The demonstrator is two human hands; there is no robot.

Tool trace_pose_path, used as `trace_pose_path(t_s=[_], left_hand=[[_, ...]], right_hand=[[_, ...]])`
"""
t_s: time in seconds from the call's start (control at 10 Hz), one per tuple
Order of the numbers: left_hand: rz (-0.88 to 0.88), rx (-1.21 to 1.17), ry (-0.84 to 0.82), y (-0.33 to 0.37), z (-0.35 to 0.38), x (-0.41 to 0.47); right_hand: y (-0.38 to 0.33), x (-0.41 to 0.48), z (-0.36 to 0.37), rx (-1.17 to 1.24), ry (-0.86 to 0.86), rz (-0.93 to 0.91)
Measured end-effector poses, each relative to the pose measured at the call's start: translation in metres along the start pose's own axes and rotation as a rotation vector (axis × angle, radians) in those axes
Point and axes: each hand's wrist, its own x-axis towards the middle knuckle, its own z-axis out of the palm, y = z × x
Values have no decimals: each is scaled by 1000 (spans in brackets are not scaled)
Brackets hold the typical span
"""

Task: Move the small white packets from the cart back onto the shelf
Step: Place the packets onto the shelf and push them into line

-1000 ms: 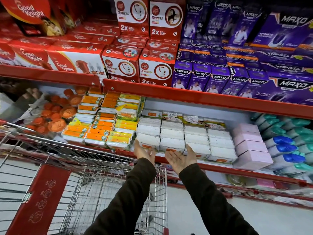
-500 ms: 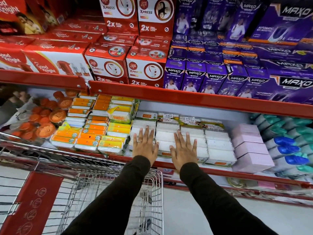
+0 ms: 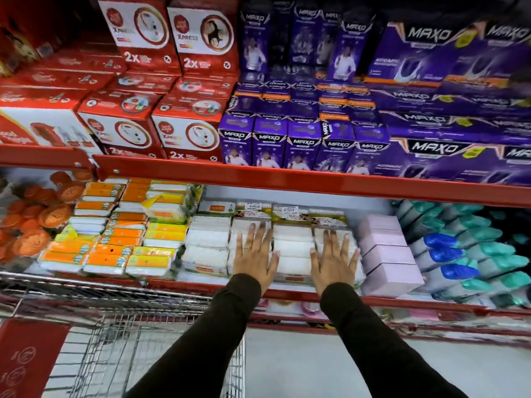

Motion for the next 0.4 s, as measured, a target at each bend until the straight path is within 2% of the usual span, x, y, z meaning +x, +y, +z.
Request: trace_pose_path(t_s=[0.1,0.3,0.4], left_hand=[[-26,61,-60,15,10,4],[-39,74,-64,17,0,1],[-28,58,29,22,-11,-9]], right_hand=[[20,3,4,-73,-36,-10],[19,1,-6,-60,-6,-55],[13,-11,-17,-26,151,-130]])
